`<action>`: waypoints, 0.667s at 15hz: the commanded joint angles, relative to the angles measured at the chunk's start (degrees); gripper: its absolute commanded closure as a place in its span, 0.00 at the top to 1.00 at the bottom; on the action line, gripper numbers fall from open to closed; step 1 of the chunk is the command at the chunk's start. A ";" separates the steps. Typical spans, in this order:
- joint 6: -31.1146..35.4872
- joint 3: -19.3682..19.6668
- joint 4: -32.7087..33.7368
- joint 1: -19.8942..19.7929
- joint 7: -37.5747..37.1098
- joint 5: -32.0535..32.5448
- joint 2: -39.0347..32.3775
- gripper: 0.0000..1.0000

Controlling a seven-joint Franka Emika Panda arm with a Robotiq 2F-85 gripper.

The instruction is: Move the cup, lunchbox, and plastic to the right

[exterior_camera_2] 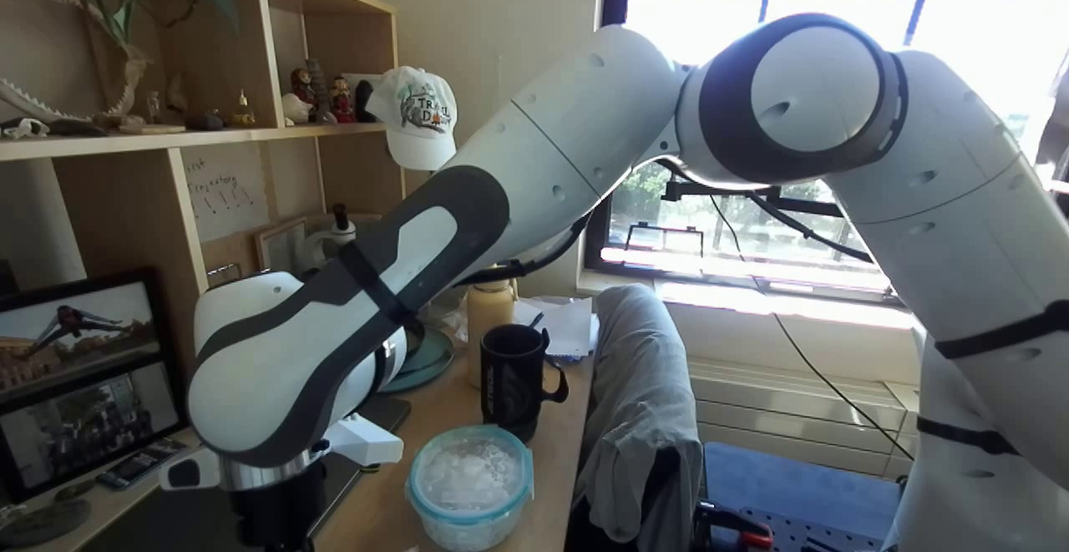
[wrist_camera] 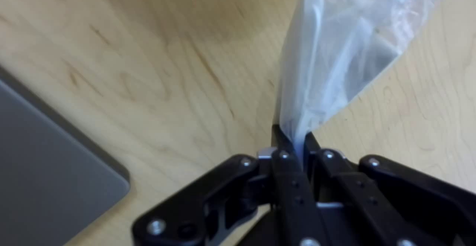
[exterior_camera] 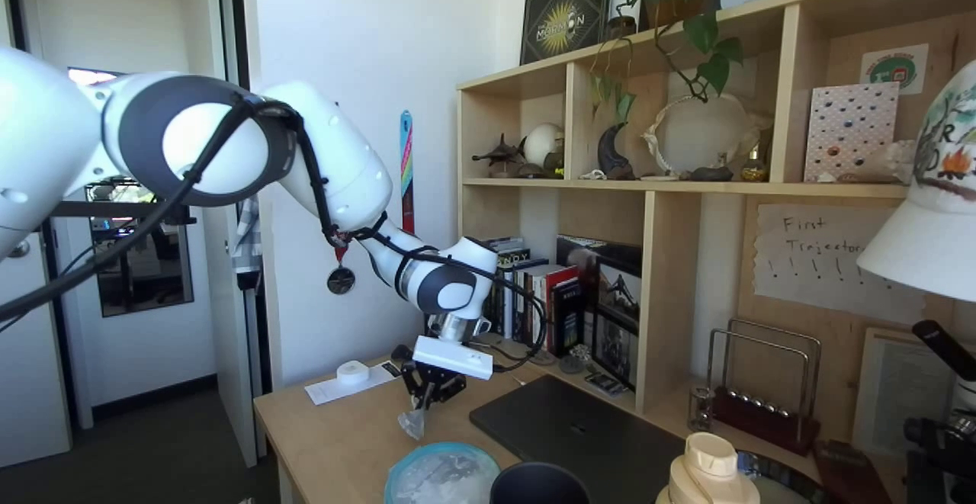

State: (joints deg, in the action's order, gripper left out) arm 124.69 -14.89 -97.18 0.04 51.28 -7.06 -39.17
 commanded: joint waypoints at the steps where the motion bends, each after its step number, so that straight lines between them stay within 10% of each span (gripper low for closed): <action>1: 2.41 -0.10 -9.25 -2.62 -5.19 -6.63 7.57 0.06; 10: 18.20 1.94 -29.22 -4.11 -15.76 -18.12 20.21 0.06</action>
State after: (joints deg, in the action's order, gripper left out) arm 137.85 -13.84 -118.66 -4.86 40.06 -23.77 -25.17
